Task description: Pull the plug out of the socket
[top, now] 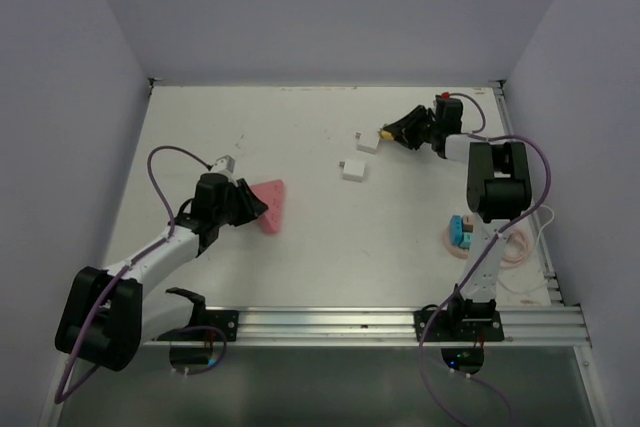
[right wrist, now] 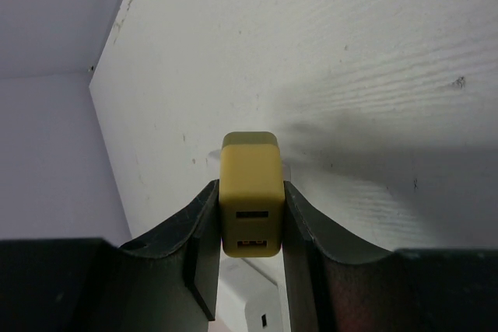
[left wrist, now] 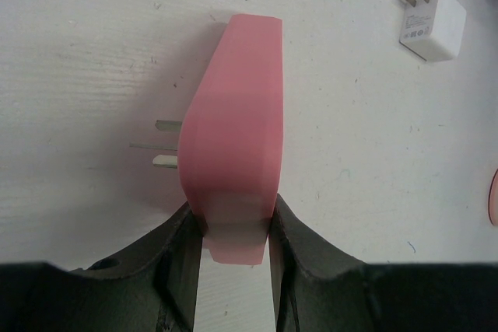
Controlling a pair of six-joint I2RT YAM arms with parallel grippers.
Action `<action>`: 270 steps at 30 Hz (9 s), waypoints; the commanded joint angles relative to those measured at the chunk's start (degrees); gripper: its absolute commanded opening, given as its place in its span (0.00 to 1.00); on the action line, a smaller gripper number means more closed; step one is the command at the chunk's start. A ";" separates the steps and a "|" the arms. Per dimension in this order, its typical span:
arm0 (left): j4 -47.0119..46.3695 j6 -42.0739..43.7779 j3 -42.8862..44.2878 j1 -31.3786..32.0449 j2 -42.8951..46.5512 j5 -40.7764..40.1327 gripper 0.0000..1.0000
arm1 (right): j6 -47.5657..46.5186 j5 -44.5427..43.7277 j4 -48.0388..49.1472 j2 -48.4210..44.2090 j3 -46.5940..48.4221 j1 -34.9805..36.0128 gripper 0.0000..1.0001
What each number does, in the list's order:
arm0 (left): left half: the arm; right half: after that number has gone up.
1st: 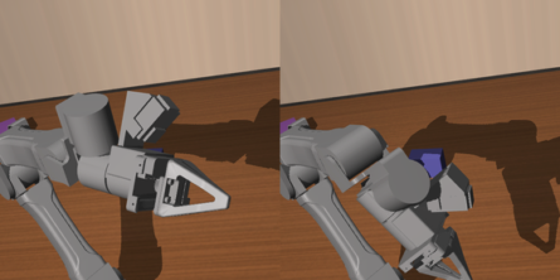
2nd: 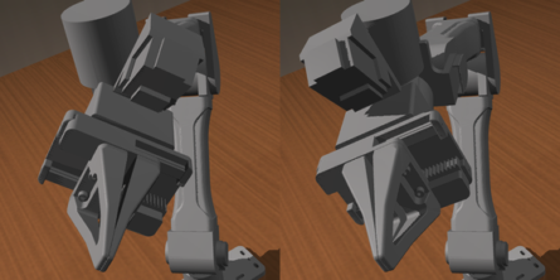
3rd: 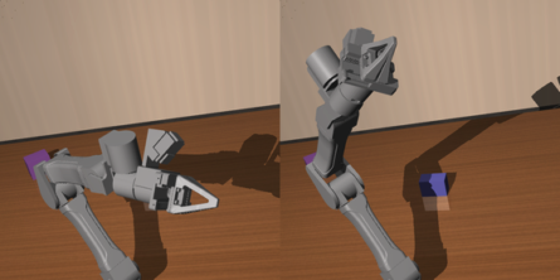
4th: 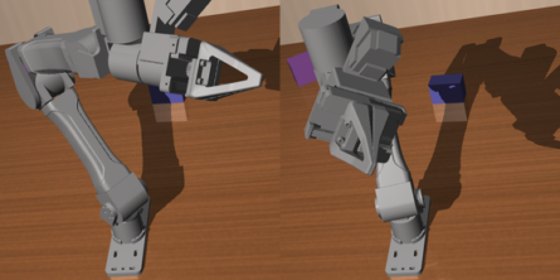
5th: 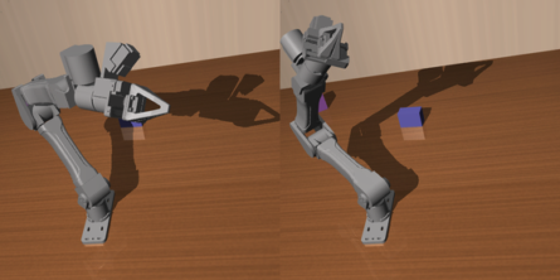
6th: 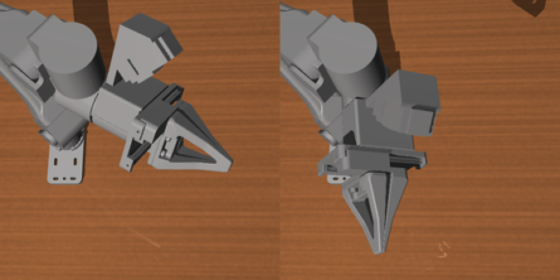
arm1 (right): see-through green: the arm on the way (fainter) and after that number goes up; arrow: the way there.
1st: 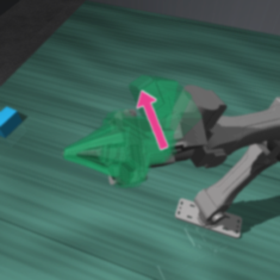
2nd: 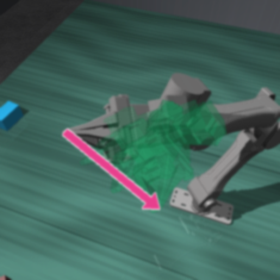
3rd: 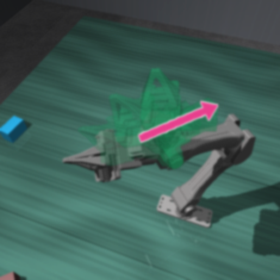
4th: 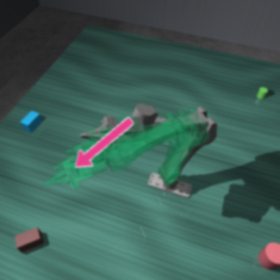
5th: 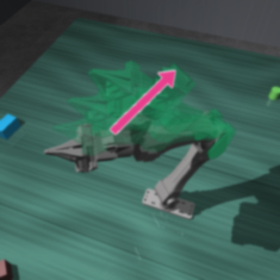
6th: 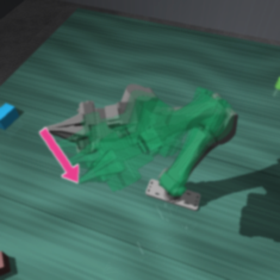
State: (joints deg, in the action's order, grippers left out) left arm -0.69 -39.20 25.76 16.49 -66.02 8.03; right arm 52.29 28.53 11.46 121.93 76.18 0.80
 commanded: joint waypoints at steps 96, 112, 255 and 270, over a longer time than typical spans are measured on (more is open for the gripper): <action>17.30 22.32 30.86 -1.99 -5.63 -2.85 1.00 | -26.63 -42.25 -61.04 -62.70 -22.57 -0.62 0.99; 15.81 25.58 19.86 -2.08 4.58 -5.92 1.00 | -29.79 -34.78 -54.62 -57.33 -31.00 -0.62 0.82; 27.14 -19.60 17.83 31.41 -2.89 -20.60 0.25 | -13.89 -45.76 -14.62 -37.55 -30.39 58.88 0.45; 29.51 -19.95 19.94 31.67 -2.45 -19.28 0.50 | -11.86 -51.56 -20.60 -32.20 -26.97 61.34 0.13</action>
State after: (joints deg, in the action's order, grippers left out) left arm 28.53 -59.29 43.51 47.72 -68.93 -11.03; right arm 39.11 -20.23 -4.14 87.50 48.31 61.63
